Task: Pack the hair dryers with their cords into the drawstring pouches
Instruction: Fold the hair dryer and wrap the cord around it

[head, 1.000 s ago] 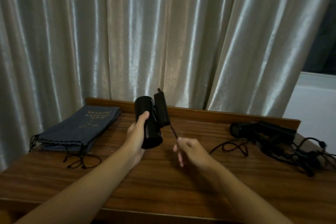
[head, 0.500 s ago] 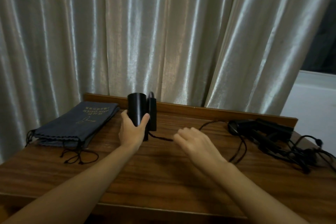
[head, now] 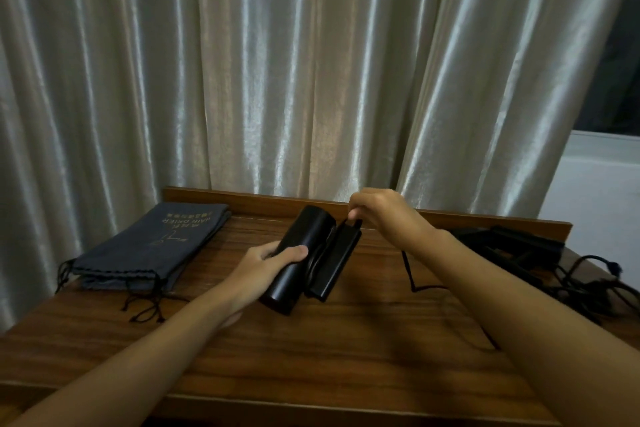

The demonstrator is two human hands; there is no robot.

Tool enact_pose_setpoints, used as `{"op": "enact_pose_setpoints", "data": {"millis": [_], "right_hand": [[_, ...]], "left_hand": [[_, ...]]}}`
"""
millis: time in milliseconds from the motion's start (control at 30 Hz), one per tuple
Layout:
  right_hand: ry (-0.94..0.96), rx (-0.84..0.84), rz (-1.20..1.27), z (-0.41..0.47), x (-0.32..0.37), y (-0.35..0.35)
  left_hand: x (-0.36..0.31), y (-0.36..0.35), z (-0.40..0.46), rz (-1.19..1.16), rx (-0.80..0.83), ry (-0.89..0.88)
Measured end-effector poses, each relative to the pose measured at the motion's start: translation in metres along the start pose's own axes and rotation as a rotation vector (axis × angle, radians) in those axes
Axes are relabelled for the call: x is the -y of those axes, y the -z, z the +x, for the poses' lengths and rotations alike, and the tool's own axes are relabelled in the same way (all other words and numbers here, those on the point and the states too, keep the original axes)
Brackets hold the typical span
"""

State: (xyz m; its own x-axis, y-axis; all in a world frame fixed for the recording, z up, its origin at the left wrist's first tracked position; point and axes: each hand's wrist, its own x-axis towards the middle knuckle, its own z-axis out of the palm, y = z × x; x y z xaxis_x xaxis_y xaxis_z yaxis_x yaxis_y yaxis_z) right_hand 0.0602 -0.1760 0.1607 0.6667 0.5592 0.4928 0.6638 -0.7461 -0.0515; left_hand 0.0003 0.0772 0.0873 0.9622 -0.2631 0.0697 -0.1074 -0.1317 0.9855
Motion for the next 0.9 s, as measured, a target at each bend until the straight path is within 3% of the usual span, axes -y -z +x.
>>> {"op": "enact_pose_setpoints", "data": {"millis": [67,200,333,433,533,633,767,900], "right_hand": [[-0.11,0.014,0.217,0.003,-0.009,0.002],[-0.331,0.201,0.707,0.004,-0.021,0.01],[-0.484,0.224,0.931,-0.008,-0.018,-0.008],[-0.552,0.171,0.988,-0.022,0.001,-0.033],[-0.64,0.15,1.069,-0.041,0.025,-0.058],[-0.636,0.156,0.941,-0.062,0.046,-0.076],[-0.523,0.22,0.442,-0.088,0.062,-0.091],[-0.363,0.118,0.085,-0.091,0.066,-0.077]], "left_hand": [[-0.008,0.003,-0.003,-0.007,0.015,0.017],[-0.006,0.008,-0.007,-0.056,0.118,0.097],[0.002,0.004,-0.006,-0.301,0.191,0.134],[0.0,-0.007,0.003,-0.537,0.077,0.1],[-0.008,-0.016,0.018,-0.704,-0.146,0.07],[-0.015,-0.022,0.035,-0.828,-0.406,0.102],[-0.026,-0.022,0.053,-0.862,-0.627,0.09],[-0.025,-0.024,0.06,-0.61,-0.766,0.105]]}}
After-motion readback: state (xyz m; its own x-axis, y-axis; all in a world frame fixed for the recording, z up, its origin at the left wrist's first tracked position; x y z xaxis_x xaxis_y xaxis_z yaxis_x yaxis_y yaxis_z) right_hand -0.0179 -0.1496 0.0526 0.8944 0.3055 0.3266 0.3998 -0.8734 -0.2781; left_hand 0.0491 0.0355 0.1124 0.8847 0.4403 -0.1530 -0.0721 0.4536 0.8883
